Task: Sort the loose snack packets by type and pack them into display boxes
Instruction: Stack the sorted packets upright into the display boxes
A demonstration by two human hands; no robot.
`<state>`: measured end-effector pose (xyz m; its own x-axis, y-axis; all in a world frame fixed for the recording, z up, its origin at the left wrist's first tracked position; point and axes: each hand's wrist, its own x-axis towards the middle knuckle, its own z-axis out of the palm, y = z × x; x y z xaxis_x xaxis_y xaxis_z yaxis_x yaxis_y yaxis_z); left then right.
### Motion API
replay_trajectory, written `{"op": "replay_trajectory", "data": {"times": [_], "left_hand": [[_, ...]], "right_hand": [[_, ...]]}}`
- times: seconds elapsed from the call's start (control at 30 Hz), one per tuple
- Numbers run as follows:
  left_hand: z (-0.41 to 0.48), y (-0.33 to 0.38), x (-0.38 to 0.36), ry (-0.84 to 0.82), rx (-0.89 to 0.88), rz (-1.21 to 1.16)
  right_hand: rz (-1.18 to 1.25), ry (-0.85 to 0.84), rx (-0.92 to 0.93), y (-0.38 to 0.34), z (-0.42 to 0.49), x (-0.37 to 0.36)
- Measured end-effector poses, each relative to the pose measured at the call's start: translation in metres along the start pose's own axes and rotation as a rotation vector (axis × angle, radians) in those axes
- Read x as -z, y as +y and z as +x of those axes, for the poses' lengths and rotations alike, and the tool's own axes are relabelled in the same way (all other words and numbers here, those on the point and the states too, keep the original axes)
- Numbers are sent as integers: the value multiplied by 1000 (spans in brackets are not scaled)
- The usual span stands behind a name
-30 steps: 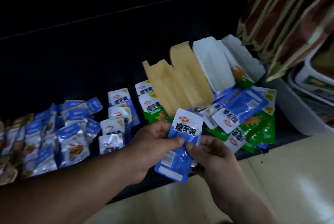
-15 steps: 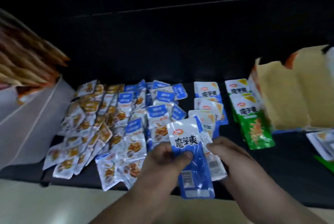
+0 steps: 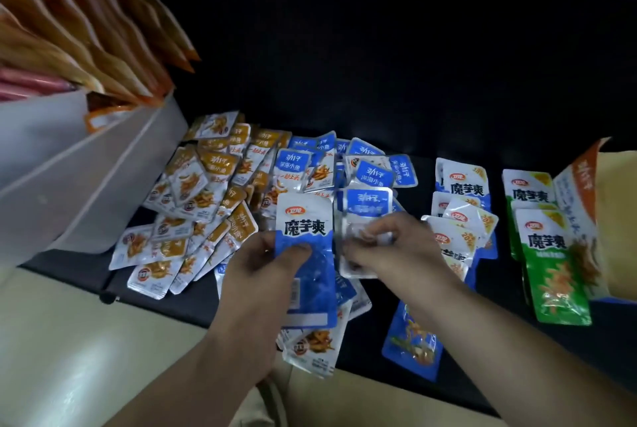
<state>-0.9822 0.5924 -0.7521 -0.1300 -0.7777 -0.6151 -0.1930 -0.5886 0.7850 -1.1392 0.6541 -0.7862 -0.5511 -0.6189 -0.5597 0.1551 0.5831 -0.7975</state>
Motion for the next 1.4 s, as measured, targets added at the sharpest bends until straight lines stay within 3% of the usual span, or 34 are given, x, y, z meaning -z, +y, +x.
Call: {"op": "replay_trajectory", "data": {"times": [0.2, 0.3, 0.37, 0.5, 0.6, 0.73, 0.87, 1.03, 1.1, 1.17, 1.23, 1.4], "left_hand": [[-1, -9, -8, -89, -18, 76], [-6, -18, -19, -188, -24, 146], [-16, -28, -32, -302, -18, 234], [-35, -48, -56, -447, 20, 342], [-36, -57, -67, -425, -79, 443], [-29, -70, -69, -339, -345, 655], [-24, -87, -64, -357, -457, 851], [-32, -87, -68, -305, -684, 813], [-45, -76, -77, -420, -620, 655], [-61, -61, -91, -616, -363, 463], [-64, -53, -96, -693, -131, 300], [-53, -62, -90, -604, -170, 345]], "right_hand": [[-12, 94, 109, 6, -29, 16], [143, -21, 20, 20, -58, 36], [112, -81, -26, 35, -69, 44], [83, 29, -63, 65, -74, 61], [155, 155, -76, 82, -74, 77], [89, 297, -86, 99, -64, 98], [-97, 323, -14, 110, -55, 98], [7, 300, 192, 95, -72, 103], [5, 281, 269, 84, -80, 102], [4, 209, 281, 78, -82, 99], [36, 115, 255, 78, -81, 100], [166, -52, 218, 88, -86, 101]]}}
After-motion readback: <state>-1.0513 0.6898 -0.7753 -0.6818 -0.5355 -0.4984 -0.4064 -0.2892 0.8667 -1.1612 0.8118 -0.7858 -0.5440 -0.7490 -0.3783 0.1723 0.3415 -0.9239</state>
